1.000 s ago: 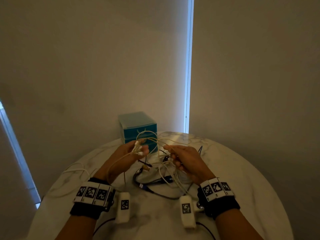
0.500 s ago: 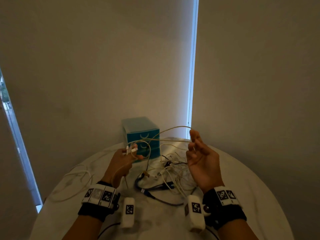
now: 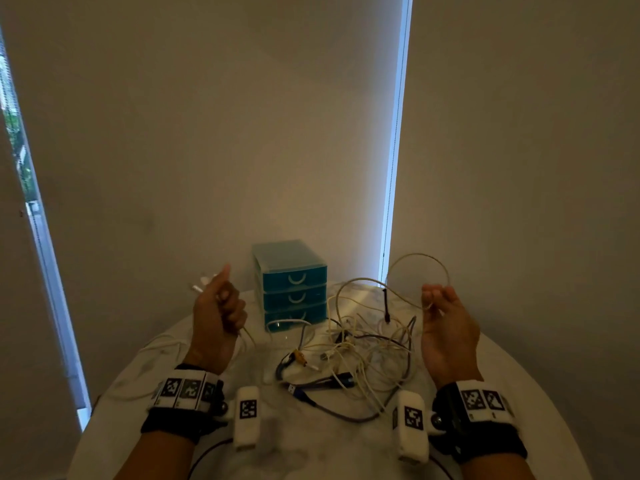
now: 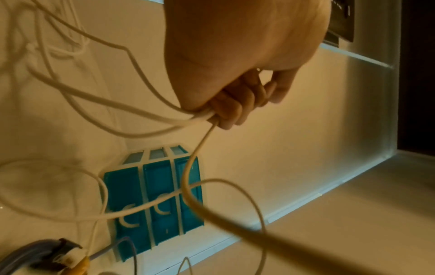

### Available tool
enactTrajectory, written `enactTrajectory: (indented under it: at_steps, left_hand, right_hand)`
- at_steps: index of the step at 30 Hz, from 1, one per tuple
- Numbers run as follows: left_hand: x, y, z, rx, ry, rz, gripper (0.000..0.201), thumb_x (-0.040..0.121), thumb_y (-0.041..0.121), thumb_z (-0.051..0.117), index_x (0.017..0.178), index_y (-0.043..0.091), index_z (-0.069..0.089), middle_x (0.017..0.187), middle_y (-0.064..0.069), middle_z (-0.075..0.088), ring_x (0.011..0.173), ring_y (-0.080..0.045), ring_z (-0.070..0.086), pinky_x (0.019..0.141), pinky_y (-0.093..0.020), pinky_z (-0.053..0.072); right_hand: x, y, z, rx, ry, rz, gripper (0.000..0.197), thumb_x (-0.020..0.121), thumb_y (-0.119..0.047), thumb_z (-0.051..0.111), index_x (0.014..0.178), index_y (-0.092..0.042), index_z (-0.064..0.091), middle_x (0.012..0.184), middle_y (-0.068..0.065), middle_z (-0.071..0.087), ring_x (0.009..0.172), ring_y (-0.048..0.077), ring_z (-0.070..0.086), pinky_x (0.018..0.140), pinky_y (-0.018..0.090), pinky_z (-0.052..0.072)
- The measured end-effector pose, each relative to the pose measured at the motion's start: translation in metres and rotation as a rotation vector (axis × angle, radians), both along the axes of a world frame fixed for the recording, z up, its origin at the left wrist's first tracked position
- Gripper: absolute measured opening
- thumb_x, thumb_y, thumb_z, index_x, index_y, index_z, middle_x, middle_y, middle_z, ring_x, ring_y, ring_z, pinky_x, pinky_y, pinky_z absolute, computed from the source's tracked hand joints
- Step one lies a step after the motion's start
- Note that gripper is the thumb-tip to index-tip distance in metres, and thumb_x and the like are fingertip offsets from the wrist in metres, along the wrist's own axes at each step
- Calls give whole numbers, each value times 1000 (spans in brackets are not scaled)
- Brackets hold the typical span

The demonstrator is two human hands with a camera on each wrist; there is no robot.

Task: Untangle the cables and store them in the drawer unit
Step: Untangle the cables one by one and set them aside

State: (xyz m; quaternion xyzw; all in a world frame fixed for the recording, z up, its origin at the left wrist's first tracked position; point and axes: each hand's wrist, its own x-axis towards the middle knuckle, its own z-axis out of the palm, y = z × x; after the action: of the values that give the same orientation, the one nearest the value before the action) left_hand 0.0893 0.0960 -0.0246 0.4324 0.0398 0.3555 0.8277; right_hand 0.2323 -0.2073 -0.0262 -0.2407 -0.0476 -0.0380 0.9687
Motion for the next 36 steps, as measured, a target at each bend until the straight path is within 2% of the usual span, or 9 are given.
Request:
enactTrajectory:
  at_steps: [4, 10, 14, 16, 19, 22, 25, 30, 36]
  left_hand:
    - [-12, 20, 6, -201, -151, 196, 48, 103, 40, 58, 61, 26, 40, 51, 9, 25, 42, -10, 17, 43, -28, 13]
    - [-39, 59, 20, -412, -494, 443, 43, 105, 52, 54, 68, 29, 50, 55, 11, 32, 45, -8, 25, 47, -25, 21]
    - [-37, 48, 27, -280, -562, 568, 18, 111, 36, 43, 102, 27, 55, 61, 14, 36, 48, -4, 28, 50, -20, 23]
    - [-36, 34, 34, -172, -581, 637, 11, 100, 32, 54, 109, 26, 53, 68, 12, 36, 53, -3, 28, 53, -21, 24]
    - [-40, 21, 38, 74, -579, 763, 20, 85, 30, 59, 100, 24, 47, 84, 6, 34, 65, -7, 27, 59, -23, 25]
    - [-36, 14, 37, 267, -442, 721, 14, 87, 25, 50, 101, 23, 52, 90, 6, 44, 70, -8, 31, 64, -25, 26]
    - [-21, 2, 30, 452, -137, 503, 37, 96, 34, 37, 106, 14, 66, 87, 3, 52, 71, -10, 37, 65, -29, 30]
    - [-13, -32, 19, 800, 416, 42, 51, 115, 34, 22, 92, 20, 65, 66, 17, 65, 62, -3, 50, 63, -28, 35]
    - [-2, -53, 11, 993, 458, -64, 46, 116, 39, 26, 92, 19, 61, 58, 14, 60, 56, -3, 57, 55, -26, 45]
  right_hand:
    - [15, -6, 23, -25, -56, -285, 24, 99, 16, 56, 94, -7, 60, 93, 5, 57, 78, 9, 72, 91, 28, 62]
    - [21, 48, 84, 91, -97, -541, 37, 95, 18, 60, 118, -8, 45, 125, 14, 46, 80, 12, 68, 85, 34, 64]
    - [-28, 138, 125, -620, -584, 21, 44, 99, -6, 73, 139, -16, 58, 141, 3, 62, 120, 3, 66, 104, 32, 57]
    - [-55, 169, 128, -1078, -891, 420, 55, 104, -21, 70, 154, -35, 52, 170, -2, 39, 150, 19, 44, 117, 36, 43]
    - [-67, 176, 123, -1182, -1007, 371, 39, 107, -22, 64, 144, -36, 66, 167, 0, 46, 152, 18, 45, 120, 33, 42]
    - [-61, 152, 105, -1038, -831, 392, 26, 109, -15, 59, 130, -17, 76, 127, 1, 78, 117, 13, 74, 106, 36, 58]
    - [-56, 125, 84, -1020, -757, 341, 22, 108, -18, 62, 125, -16, 76, 109, 3, 81, 97, 17, 77, 85, 30, 62]
    - [-62, 104, 50, -1049, -719, 322, 29, 99, -39, 74, 125, -28, 78, 115, -5, 78, 99, 16, 78, 78, 29, 64]
    - [-54, 103, 17, -1014, -647, 190, 25, 94, -33, 81, 117, -25, 82, 107, -9, 82, 102, 5, 77, 81, 20, 62]
